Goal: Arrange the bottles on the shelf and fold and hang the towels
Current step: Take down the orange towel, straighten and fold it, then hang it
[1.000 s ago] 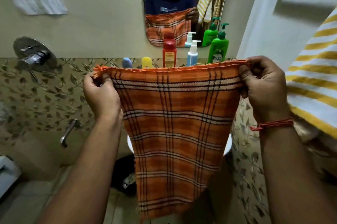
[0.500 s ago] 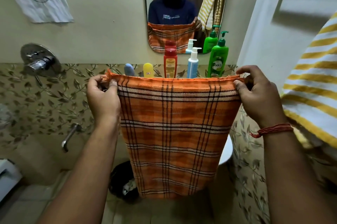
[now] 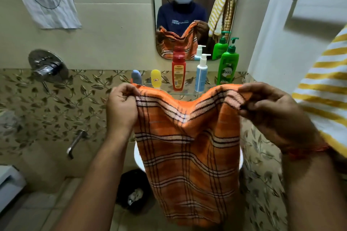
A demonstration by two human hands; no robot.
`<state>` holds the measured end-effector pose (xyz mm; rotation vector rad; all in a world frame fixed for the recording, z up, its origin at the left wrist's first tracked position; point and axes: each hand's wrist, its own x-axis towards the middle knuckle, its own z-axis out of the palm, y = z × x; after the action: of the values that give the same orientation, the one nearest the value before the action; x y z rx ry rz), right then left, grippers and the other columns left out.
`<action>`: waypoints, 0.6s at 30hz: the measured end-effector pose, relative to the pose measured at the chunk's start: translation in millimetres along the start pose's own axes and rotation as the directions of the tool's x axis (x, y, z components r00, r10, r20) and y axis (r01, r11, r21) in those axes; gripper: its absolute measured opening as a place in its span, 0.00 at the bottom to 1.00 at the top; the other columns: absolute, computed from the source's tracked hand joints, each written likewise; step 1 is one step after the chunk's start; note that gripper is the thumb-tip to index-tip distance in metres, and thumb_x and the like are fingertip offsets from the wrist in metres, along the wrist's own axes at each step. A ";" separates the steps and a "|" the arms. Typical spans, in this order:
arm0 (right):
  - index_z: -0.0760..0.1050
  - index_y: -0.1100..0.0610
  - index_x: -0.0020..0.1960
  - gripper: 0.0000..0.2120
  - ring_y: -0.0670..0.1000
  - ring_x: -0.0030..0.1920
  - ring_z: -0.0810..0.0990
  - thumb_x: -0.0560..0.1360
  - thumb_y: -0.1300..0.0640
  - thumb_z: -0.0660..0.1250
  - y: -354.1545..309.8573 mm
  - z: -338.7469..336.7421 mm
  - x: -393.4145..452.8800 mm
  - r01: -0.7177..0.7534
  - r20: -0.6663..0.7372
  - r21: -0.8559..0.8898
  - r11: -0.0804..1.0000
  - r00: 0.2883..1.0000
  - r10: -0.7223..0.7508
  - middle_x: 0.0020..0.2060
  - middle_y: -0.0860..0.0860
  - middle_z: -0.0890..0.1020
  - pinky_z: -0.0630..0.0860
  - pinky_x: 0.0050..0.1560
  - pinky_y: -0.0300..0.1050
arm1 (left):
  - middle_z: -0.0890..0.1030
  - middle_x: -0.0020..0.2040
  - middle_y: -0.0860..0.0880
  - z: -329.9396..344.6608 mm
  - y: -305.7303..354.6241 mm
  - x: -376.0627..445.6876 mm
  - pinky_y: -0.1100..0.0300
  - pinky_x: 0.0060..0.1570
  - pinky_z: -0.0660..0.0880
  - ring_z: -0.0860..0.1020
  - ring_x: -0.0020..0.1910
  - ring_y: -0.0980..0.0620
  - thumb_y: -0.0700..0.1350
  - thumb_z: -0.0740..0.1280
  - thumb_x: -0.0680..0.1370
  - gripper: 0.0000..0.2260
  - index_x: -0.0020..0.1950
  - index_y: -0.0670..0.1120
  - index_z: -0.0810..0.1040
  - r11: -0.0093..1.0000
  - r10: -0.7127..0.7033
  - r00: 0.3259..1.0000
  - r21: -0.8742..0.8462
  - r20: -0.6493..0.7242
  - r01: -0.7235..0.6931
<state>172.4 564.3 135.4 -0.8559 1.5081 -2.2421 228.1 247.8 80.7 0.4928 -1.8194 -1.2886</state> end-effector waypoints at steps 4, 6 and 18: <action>0.83 0.58 0.50 0.11 0.55 0.45 0.85 0.73 0.71 0.68 7.7 29.4 8.1 0.143 0.097 -0.584 0.799 0.990 -0.106 0.46 0.56 0.86 0.83 0.43 0.44 | 0.83 0.40 0.49 25.7 28.2 -26.7 0.56 0.43 0.77 0.80 0.39 0.51 0.31 0.60 0.73 0.16 0.37 0.50 0.79 0.991 0.000 0.991 -0.131 0.137 0.018; 0.83 0.53 0.49 0.08 0.50 0.41 0.83 0.74 0.64 0.71 16.5 42.7 15.6 0.262 0.175 -0.880 0.397 0.954 -0.244 0.42 0.48 0.84 0.82 0.41 0.47 | 0.83 0.39 0.50 37.4 38.3 -39.3 0.61 0.42 0.77 0.81 0.40 0.52 0.29 0.60 0.74 0.17 0.38 0.49 0.79 0.979 0.023 0.981 -0.202 0.192 0.017; 0.76 0.48 0.46 0.17 0.45 0.40 0.78 0.79 0.69 0.61 22.0 -3.1 14.0 0.329 -0.312 -0.446 0.832 0.814 -0.489 0.38 0.42 0.80 0.77 0.45 0.42 | 0.81 0.37 0.56 13.4 2.1 3.8 0.56 0.44 0.76 0.79 0.41 0.51 0.28 0.62 0.72 0.22 0.33 0.56 0.79 0.938 -0.200 0.966 -0.317 -0.162 0.142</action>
<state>158.0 550.0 118.8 -0.9280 2.1842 -2.6222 215.5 253.7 82.4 0.5930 -1.4116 -1.5516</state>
